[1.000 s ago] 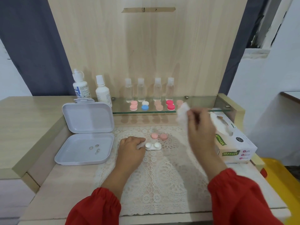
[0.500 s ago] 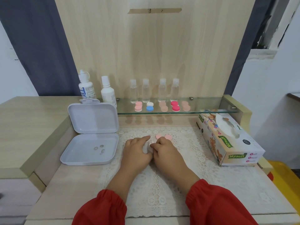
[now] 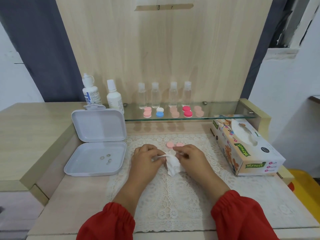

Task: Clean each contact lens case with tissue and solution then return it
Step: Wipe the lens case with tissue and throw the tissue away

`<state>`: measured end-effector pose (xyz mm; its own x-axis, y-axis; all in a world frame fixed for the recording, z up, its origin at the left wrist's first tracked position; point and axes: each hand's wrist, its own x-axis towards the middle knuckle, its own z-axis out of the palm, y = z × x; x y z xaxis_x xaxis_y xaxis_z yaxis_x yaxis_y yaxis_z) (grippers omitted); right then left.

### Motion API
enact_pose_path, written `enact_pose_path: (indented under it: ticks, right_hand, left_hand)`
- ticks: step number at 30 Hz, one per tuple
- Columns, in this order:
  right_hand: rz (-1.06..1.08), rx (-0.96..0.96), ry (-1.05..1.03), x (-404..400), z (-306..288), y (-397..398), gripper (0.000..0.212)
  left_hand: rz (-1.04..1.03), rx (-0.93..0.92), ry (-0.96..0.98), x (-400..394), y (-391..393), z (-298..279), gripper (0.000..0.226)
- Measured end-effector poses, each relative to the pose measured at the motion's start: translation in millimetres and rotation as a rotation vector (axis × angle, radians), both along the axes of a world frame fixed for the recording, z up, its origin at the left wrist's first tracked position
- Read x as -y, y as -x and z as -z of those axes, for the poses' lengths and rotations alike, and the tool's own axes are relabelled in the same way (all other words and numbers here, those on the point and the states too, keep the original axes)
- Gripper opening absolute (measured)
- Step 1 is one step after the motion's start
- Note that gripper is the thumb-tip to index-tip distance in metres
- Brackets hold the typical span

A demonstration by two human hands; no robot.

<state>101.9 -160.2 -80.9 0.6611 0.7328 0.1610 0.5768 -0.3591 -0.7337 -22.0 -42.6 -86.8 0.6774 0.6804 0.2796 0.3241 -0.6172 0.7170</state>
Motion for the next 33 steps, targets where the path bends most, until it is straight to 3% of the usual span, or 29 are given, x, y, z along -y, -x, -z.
enact_pose_path:
  ticks: [5, 9, 13, 18, 23, 25, 27, 30, 33]
  right_hand:
    - [-0.009, 0.045, 0.060, -3, 1, 0, 0.031]
    - [0.021, 0.091, 0.036, -3, 3, 3, 0.027]
    - [0.036, 0.120, -0.021, -3, 4, 5, 0.017]
    - [0.042, 0.130, -0.019, -3, 6, 5, 0.009]
    - [0.042, -0.007, -0.039, -1, 6, 5, 0.029]
    - [0.039, -0.031, -0.047, -1, 5, 5, 0.032]
    - [0.035, -0.058, -0.065, 0, 3, 5, 0.034]
    - [0.035, -0.094, -0.081, 1, 3, 6, 0.036]
    - [0.044, -0.084, -0.075, 1, 4, 6, 0.035]
  left_hand:
    - [-0.073, 0.248, 0.238, 4, 4, -10, 0.010]
    - [-0.265, 0.450, 0.248, 6, 10, -15, 0.011]
    - [-0.214, 0.282, -0.035, 4, 9, -9, 0.037]
    - [0.031, -0.007, -0.354, 10, 1, 4, 0.029]
    - [0.131, -0.131, -0.609, 5, -8, 5, 0.009]
    - [0.115, -0.180, -0.539, 4, -16, 4, 0.016]
    - [0.079, -0.144, -0.317, 4, -21, 1, 0.020]
    - [-0.148, 0.125, 0.032, 2, -18, -4, 0.016]
    - [-0.360, 0.280, 0.041, -1, -8, -9, 0.010]
